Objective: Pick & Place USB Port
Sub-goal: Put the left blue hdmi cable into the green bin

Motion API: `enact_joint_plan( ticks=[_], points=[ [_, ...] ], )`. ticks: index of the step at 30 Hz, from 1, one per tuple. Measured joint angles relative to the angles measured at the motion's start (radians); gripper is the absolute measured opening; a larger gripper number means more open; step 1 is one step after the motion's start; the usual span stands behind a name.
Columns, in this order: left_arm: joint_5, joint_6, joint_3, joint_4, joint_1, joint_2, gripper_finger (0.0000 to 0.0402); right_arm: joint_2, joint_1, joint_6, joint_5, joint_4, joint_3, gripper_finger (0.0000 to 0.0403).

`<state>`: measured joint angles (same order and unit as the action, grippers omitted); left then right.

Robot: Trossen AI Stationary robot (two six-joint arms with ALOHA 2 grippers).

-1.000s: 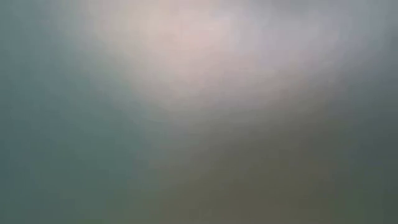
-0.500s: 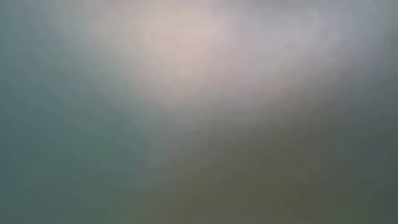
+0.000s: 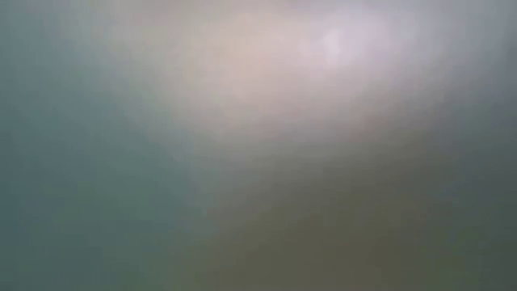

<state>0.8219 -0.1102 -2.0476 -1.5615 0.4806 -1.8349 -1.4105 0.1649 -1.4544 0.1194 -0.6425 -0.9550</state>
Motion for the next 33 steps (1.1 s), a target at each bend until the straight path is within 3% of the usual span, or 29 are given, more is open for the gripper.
enact_joint_plan(
  ticks=[6,10,15,33],
  points=[
    [-0.026,-0.093,0.0,0.041,-0.039,0.001,0.0012,-0.049,0.0,0.009,-0.054,0.052,0.001,0.0182],
    [-0.12,-0.098,0.0,0.098,-0.055,0.001,0.0012,-0.093,0.0,0.033,-0.127,-0.001,-0.001,0.0201],
    [-0.125,-0.102,0.0,0.1,-0.058,0.002,0.0012,-0.124,0.001,0.031,-0.17,-0.091,-0.001,0.0222],
    [-0.229,-0.157,0.002,0.158,-0.143,-0.018,0.0012,-0.123,0.033,0.064,-0.231,-0.115,-0.001,0.0232]
  ],
)
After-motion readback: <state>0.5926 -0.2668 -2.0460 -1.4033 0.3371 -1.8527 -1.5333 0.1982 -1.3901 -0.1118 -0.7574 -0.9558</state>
